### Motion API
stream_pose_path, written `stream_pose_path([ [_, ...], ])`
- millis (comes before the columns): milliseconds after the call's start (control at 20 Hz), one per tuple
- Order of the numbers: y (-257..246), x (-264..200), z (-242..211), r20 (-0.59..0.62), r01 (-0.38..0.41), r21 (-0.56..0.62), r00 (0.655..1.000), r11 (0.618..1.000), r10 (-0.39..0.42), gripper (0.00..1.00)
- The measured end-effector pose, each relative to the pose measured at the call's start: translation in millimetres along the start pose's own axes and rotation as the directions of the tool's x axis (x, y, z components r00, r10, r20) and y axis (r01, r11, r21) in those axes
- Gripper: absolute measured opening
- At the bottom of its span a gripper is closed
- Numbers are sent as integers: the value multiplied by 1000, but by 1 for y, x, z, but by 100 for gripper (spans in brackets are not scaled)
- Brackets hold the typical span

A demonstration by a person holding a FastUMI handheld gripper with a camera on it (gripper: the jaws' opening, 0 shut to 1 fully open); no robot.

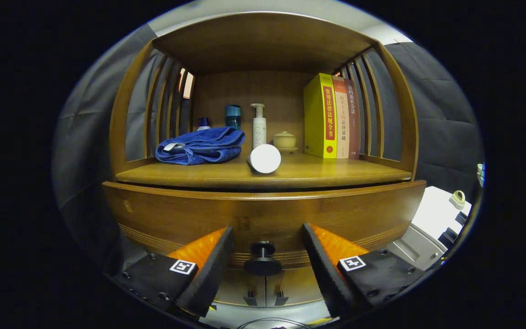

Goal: Pull open the drawer, take out the items inside it, and place them on the countertop above the cabinet.

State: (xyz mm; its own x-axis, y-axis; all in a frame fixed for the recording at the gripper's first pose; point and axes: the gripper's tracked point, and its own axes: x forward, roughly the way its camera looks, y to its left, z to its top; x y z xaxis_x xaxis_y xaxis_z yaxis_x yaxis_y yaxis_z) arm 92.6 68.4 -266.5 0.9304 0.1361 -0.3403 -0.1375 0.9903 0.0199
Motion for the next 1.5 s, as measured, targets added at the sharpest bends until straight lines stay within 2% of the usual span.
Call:
stream_pose_path([
  [750,-1,14,6,22,10,-10,1000,1000,-10,99],
  [1050,8,-39,93,177,8,-24,984,1000,-3,99],
  [1250,-6,-92,158,284,15,36,959,999,-25,99],
  [1500,-17,-159,203,340,16,41,940,999,-29,99],
])
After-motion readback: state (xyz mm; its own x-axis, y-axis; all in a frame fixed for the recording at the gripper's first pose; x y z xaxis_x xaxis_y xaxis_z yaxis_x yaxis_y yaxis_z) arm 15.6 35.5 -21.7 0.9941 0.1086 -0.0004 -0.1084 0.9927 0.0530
